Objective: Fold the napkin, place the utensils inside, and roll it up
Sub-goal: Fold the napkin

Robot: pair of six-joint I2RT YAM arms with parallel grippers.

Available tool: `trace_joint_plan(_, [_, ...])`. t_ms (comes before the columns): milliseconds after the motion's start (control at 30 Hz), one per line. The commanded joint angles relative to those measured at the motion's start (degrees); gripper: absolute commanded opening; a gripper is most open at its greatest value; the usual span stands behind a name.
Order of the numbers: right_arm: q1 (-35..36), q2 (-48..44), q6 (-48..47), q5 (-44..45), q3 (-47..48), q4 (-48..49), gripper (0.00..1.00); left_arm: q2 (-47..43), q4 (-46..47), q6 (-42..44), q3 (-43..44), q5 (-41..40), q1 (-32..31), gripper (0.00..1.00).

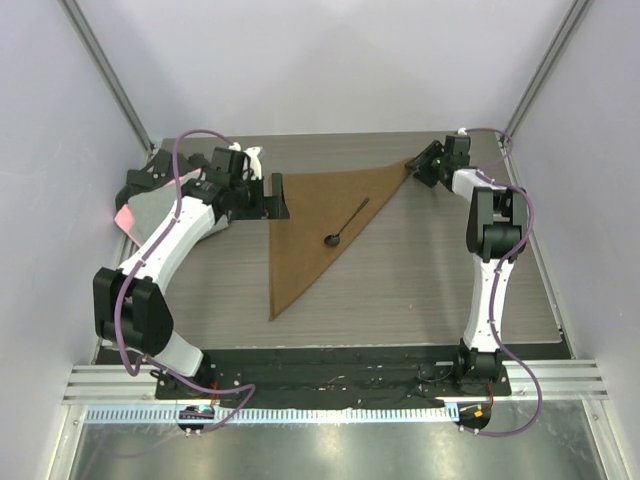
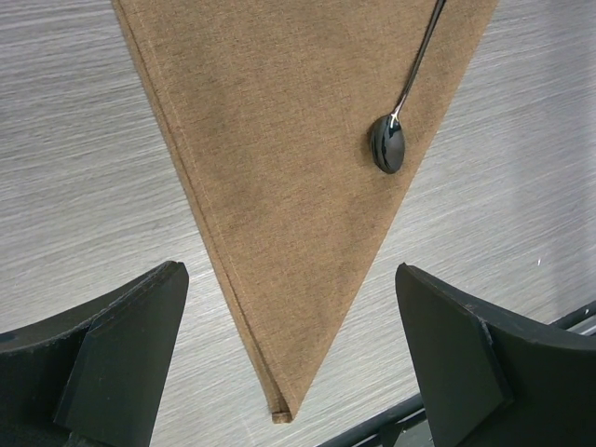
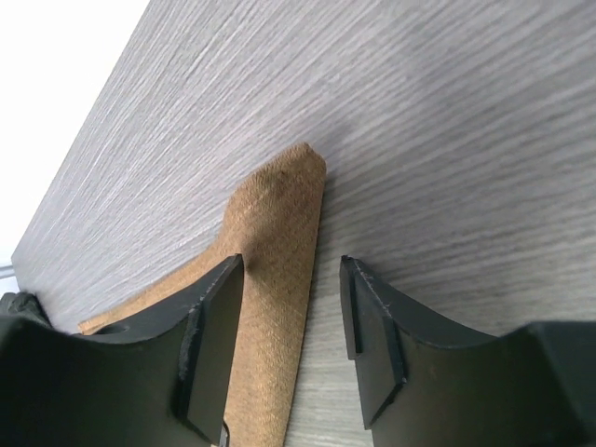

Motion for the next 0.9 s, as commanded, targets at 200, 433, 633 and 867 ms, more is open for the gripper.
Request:
trace_joint_plan(200, [-0.09,5.57,-1.65,3.01,3.21,-8.11,0.44,0.3,1.84,0.79,2.09,1.44,0.99,1.0])
trace_joint_plan(433, [0.0,6.71,-3.32,3.28,5.31,-10.49,0.41,0.13,1.84,0.62,2.0,1.97,1.35,1.0])
trace_joint_plan(633, [0.09,8.03,-3.85,2.75,6.98,-11.37,0.4,-0.05,2.01,0.62,1.82,1.97,1.61,1.0])
trace_joint_plan(867, [0.35,9.79,-4.29,4.5,9.97,-15.14,0.35,0.22,1.93,0.53,2.0,2.32,2.05,1.0])
